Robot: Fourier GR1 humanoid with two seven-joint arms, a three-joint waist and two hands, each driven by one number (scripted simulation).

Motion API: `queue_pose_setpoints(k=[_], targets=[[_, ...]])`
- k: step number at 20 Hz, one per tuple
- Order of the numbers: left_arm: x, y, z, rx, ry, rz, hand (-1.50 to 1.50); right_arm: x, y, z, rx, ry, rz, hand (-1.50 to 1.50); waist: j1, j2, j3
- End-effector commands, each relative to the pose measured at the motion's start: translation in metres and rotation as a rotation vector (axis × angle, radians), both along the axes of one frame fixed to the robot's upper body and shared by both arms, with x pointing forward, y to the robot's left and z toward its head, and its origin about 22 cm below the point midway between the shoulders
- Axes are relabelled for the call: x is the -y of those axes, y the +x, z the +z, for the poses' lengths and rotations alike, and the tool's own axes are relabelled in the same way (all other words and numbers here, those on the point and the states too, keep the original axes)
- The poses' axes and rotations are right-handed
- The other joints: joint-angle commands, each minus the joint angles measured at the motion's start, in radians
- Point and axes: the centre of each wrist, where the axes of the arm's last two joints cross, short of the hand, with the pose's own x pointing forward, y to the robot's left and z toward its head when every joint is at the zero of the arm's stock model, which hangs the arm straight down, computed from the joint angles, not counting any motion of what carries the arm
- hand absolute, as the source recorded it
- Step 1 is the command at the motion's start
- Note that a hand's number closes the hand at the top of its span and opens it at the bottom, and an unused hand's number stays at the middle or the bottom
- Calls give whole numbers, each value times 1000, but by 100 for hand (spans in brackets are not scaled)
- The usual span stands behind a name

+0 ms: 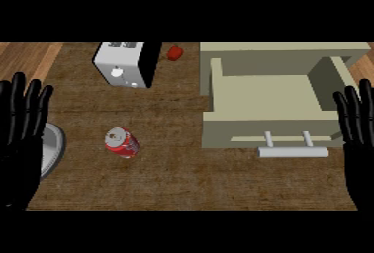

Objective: Pick up the can, place it into the drawer and close the drawer

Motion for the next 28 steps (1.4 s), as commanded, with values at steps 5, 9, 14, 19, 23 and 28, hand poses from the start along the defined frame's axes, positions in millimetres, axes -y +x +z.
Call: queue_pose_setpoints(k=[5, 9, 14, 19, 23, 28], targets=[[-4, 16, -2, -1, 24, -590, -150, -10, 3, 6, -9, 1, 87, -150, -13, 10, -19], [-44, 21, -30, -358, 176, -581, -150, 16, -11, -30, -270, 58, -141, -150, -26, 14, -16], [-93, 33, 1, -374, 203, -661, -150, 43, -29, -20, -288, 63, -171, -150, -9, 7, -14], [-129, 33, -3, -381, 186, -672, -150, 74, -50, -41, -268, 65, -182, -150, -4, 7, -14], [-145, 42, 28, -368, 196, -672, -150, 82, -55, -40, -293, 63, -174, -150, -3, 7, -14], [-149, 46, 14, -432, 125, -657, -150, 90, -70, -31, -284, 68, -156, -150, -4, 7, -14]])
